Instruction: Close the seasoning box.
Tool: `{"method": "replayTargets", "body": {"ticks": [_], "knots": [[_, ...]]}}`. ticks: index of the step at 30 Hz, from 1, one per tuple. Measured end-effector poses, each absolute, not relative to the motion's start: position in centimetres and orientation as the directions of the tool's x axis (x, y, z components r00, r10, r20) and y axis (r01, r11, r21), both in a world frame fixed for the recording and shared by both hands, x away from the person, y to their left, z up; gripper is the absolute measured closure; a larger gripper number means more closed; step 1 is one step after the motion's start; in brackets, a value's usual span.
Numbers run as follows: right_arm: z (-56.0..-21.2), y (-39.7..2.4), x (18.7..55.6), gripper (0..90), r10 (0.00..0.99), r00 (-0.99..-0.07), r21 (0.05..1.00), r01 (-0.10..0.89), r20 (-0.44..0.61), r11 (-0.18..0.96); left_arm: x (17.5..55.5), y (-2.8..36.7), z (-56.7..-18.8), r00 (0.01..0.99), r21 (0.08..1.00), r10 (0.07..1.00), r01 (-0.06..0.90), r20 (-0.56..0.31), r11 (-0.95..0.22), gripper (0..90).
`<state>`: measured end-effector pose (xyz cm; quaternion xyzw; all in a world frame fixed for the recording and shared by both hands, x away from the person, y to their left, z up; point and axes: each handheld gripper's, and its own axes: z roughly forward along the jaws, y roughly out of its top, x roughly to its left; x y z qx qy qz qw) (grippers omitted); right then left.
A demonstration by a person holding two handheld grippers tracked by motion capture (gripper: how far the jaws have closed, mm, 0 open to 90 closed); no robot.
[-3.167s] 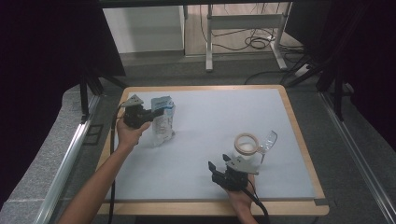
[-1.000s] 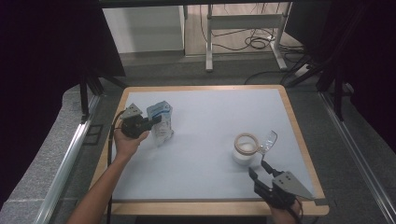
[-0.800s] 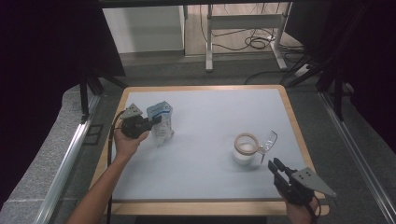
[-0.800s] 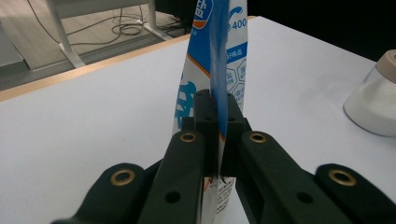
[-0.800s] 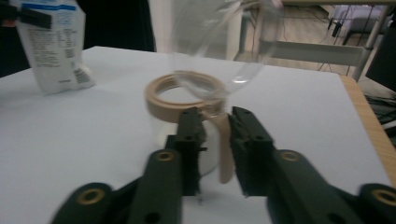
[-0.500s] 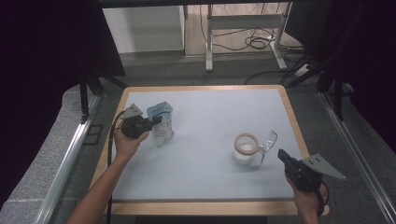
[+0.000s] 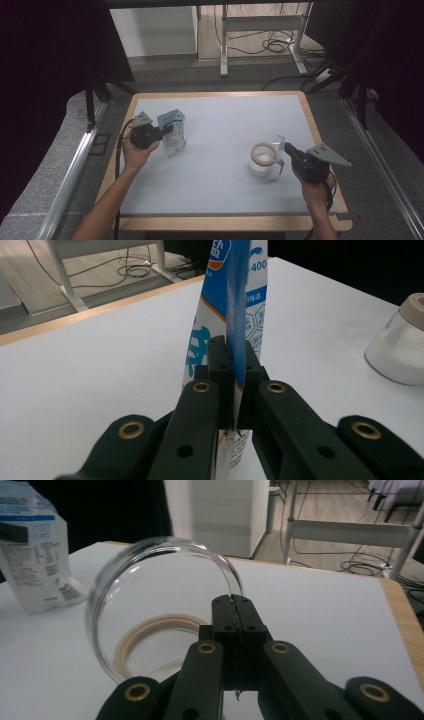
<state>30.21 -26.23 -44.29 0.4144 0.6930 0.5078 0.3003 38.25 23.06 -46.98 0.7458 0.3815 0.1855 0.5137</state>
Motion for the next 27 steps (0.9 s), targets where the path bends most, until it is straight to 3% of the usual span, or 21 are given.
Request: {"method": "replayTargets", "body": {"ticks": [10,27], "knots": [[-44.9,-21.6,32.4,90.0,0.806,-0.591,0.906,0.319,-0.040,0.278,38.2,22.9,-47.0,0.642,0.908,0.758,0.378,-0.117,-0.181,89.9],[-44.3,-22.8,32.1,87.5,0.810,-0.587,0.918,0.311,-0.016,0.244,38.3,23.0,-47.1,0.640,0.908,0.758,0.382,-0.124,-0.174,89.9]]}}
